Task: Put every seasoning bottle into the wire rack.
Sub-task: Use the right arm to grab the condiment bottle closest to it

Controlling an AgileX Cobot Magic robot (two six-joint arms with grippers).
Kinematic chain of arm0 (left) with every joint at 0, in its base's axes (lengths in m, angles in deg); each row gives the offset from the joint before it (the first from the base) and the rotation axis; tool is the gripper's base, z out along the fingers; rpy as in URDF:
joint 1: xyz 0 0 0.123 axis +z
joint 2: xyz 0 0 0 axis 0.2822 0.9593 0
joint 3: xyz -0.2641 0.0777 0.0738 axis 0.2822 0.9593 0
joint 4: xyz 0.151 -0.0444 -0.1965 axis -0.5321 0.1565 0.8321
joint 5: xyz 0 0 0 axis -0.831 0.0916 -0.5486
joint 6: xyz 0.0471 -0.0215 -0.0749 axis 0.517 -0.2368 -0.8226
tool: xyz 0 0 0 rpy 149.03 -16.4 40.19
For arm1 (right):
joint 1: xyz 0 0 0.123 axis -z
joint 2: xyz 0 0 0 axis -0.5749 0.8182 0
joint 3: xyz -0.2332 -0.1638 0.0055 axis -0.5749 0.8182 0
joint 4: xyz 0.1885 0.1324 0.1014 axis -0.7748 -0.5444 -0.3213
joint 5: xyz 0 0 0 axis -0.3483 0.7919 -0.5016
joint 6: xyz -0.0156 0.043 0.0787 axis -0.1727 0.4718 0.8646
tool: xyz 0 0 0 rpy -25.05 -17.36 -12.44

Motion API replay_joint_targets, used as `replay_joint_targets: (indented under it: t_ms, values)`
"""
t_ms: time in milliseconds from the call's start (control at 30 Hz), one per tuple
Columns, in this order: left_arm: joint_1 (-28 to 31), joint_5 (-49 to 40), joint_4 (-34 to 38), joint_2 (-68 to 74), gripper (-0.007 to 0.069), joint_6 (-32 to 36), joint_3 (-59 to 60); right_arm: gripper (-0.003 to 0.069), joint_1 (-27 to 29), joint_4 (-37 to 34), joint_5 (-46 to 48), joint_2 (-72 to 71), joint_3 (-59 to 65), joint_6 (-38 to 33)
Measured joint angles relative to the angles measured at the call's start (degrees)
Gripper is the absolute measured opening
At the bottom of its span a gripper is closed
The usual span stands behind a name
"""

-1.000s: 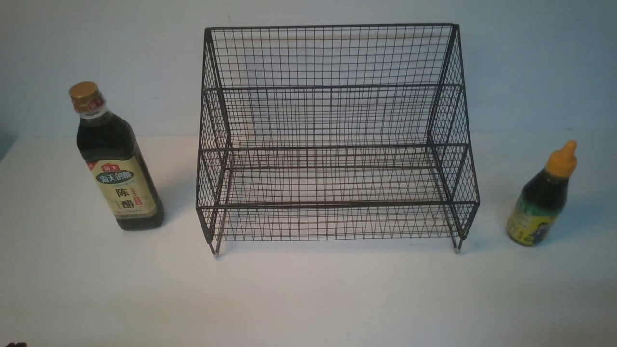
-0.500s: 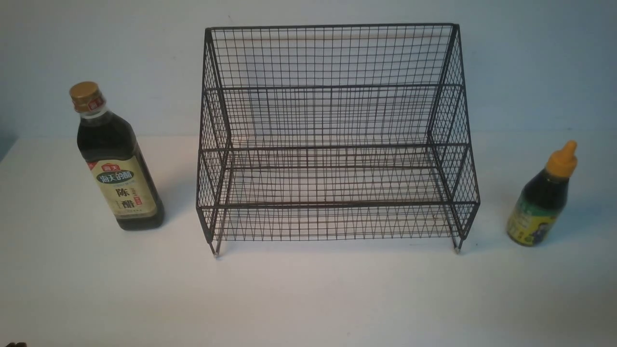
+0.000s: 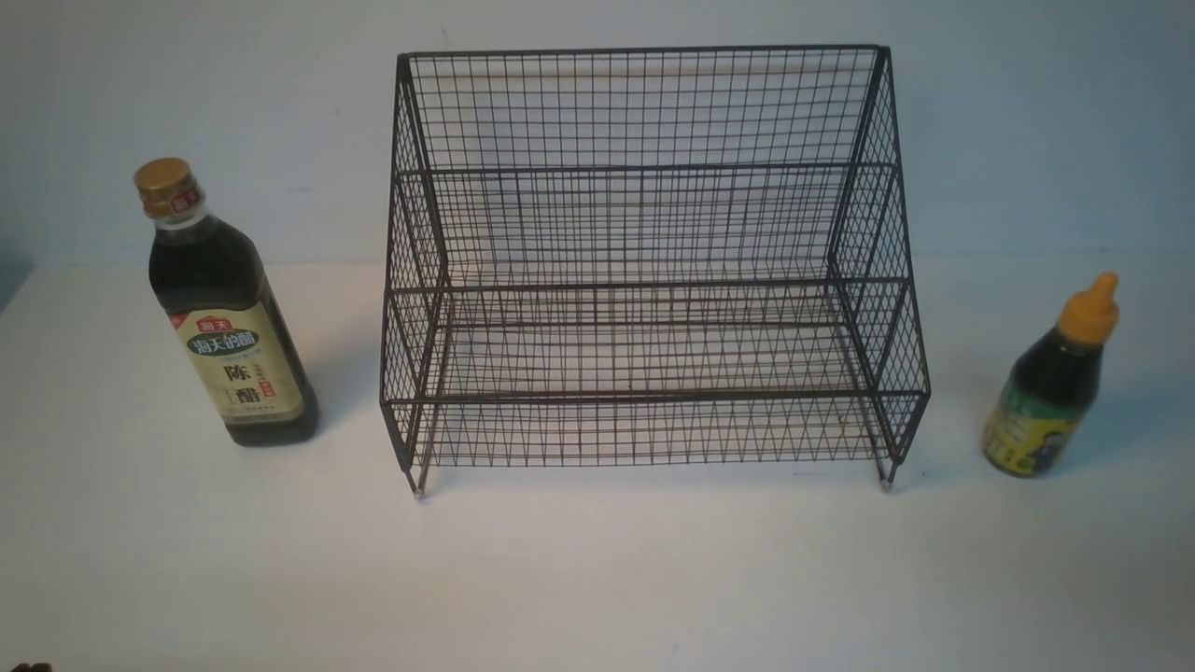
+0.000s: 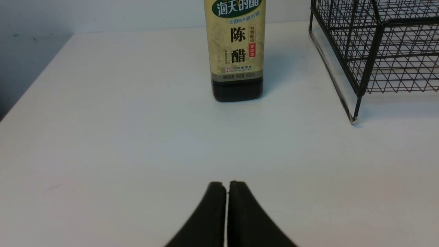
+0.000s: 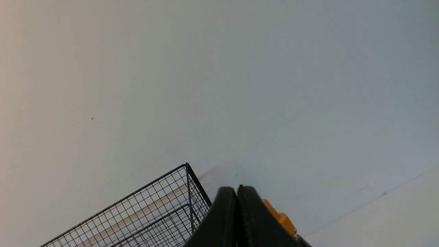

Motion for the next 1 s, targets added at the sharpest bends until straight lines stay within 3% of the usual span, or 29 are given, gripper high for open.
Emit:
replay_joint_targets:
  t_ms: [167, 300, 700, 1000]
  values:
    - [0.0, 0.0, 0.0, 0.0, -0.0005, 0.0, 0.0, -0.0010, 0.0, 9.8, -4.8, 0.2, 0.0, -3.4]
    - [0.0, 0.0, 0.0, 0.0, -0.0005, 0.0, 0.0, -0.0010, 0.0, 12.9, -4.7, 4.3, -0.5, -3.5]
    - [0.0, 0.0, 0.0, 0.0, -0.0005, 0.0, 0.0, -0.0010, 0.0, 28.0, -6.8, 38.7, -16.1, -3.9]
    - [0.0, 0.0, 0.0, 0.0, -0.0005, 0.0, 0.0, 0.0043, 0.0, 29.6, -14.0, 60.1, -25.7, -3.9]
